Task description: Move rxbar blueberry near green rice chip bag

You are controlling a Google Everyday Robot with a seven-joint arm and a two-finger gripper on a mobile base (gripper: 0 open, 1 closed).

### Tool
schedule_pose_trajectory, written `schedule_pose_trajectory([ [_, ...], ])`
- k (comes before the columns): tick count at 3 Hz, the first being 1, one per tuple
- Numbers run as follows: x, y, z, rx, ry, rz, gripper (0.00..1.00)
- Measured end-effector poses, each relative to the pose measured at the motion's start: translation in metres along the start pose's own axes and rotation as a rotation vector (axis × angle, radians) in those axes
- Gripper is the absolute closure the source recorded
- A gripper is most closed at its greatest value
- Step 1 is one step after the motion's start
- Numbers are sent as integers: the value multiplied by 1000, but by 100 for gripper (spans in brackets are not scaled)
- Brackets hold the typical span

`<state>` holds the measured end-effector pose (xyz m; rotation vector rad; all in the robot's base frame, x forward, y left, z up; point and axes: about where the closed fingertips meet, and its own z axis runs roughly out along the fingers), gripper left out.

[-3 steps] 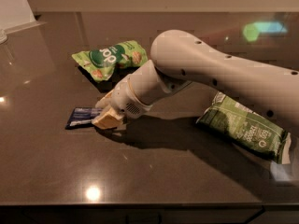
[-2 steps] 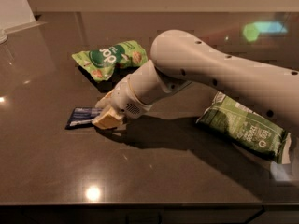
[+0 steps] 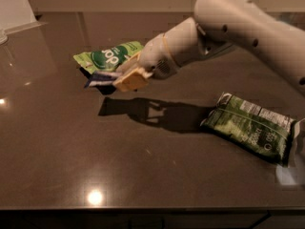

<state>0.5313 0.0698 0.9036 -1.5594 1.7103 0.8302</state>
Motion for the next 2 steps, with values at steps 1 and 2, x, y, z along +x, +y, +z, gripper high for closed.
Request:
schedule_pose_trajectory([
  [1,-33,-36,-44,43,-60,-19,100],
  [2,-54,-57,-68,79,-65,-51,100],
])
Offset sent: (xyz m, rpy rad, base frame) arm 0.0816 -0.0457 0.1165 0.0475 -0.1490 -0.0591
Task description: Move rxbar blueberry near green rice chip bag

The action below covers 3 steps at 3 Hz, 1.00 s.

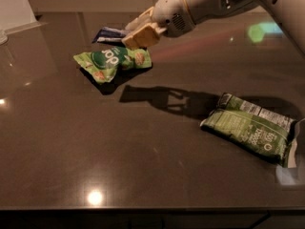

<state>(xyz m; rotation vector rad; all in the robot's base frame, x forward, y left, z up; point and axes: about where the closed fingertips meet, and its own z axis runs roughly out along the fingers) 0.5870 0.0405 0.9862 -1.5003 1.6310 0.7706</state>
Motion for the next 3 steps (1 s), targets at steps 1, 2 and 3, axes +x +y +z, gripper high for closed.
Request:
schedule_pose_trajectory([
  [1,7,-18,-2,27,52,2,100],
  [2,24,-30,2,50,107,18,100],
  [3,44,-39,9,76,159,47,100],
])
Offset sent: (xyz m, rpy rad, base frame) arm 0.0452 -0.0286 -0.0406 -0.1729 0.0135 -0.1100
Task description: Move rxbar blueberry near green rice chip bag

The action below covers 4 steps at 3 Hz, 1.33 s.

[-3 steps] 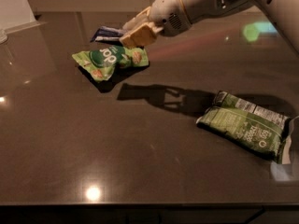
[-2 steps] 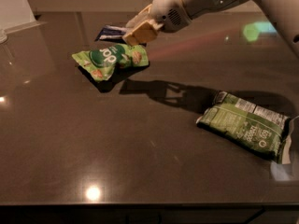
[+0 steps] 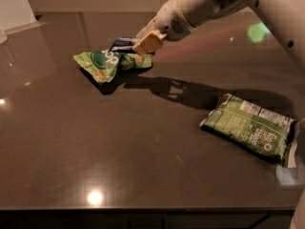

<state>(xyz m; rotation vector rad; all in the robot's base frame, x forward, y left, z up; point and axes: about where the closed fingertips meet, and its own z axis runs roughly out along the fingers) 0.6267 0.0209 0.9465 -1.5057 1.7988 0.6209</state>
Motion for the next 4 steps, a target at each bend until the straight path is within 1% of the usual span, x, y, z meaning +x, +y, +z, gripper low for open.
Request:
schedule_pose_trajectory([
  [2,31,-17,22,50,73,114,100],
  [3,45,-17,29,47,109,140,82],
  [4,53,-17,31,47,124,159,59],
])
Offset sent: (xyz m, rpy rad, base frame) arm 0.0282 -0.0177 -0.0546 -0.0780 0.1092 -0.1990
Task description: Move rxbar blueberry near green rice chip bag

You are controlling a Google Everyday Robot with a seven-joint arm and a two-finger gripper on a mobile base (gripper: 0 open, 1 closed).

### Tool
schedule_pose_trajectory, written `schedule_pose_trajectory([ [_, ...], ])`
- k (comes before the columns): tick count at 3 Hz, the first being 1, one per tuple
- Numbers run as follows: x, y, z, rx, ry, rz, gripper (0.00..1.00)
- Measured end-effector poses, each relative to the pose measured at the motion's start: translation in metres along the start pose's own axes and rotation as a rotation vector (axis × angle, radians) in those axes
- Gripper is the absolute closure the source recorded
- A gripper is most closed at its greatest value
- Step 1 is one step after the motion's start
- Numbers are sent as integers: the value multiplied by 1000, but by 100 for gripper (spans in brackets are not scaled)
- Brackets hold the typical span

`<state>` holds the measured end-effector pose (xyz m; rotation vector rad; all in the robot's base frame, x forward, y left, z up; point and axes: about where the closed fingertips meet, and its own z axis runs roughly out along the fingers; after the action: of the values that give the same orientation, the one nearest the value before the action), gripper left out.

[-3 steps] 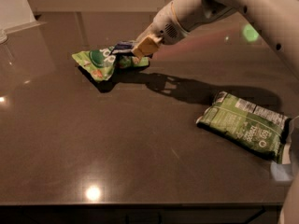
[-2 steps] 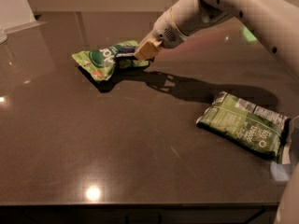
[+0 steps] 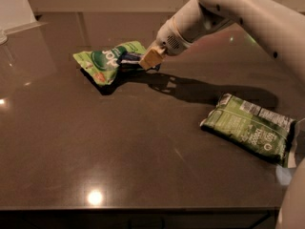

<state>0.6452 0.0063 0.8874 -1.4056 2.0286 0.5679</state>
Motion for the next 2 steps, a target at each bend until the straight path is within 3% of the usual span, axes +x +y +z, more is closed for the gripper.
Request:
schedule_pose_trajectory([
  [2,8,4,7,-5,17,-4,12],
])
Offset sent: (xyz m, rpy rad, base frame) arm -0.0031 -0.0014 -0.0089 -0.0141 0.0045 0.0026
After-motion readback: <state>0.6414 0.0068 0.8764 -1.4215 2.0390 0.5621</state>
